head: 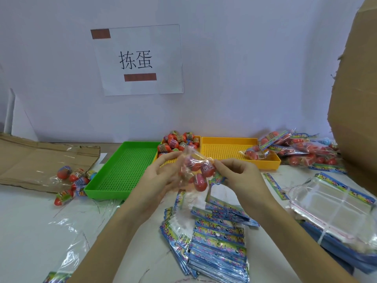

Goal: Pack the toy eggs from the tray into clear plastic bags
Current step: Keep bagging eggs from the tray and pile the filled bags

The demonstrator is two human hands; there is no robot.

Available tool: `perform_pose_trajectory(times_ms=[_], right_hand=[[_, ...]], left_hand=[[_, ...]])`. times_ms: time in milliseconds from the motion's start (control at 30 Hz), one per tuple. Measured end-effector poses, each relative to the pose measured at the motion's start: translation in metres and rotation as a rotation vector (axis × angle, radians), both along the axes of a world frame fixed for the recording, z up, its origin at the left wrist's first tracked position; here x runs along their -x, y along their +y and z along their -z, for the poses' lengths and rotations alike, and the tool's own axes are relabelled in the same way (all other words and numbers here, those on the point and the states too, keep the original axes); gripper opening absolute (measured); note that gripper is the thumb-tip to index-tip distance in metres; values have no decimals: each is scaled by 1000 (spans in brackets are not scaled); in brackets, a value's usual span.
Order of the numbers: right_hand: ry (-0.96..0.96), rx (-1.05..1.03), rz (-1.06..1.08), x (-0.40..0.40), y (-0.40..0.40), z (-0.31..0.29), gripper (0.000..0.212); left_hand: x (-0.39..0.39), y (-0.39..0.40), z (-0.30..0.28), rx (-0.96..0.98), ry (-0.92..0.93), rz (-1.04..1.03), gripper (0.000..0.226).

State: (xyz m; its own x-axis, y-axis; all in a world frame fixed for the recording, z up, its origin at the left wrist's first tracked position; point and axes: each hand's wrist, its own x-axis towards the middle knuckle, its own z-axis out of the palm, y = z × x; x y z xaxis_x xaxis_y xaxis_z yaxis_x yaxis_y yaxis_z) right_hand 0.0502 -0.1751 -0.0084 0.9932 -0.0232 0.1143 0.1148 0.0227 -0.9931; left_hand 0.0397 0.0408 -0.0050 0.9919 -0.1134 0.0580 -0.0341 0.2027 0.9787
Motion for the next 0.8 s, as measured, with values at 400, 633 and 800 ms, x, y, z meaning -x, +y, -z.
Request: perform_pose_trajectory(times_ms=[400, 633, 800], right_hand=[[-439, 605, -152, -4, -9, -1, 54], [-803, 703, 32, -6, -7, 2, 18], [-870, 740, 113, -3, -3, 1, 18]], left_hand=[[0, 3, 9, -260, -114, 79, 39], [-4, 1, 8, -137, -58, 97, 36], [0, -7, 12, -108, -100, 119, 40]])
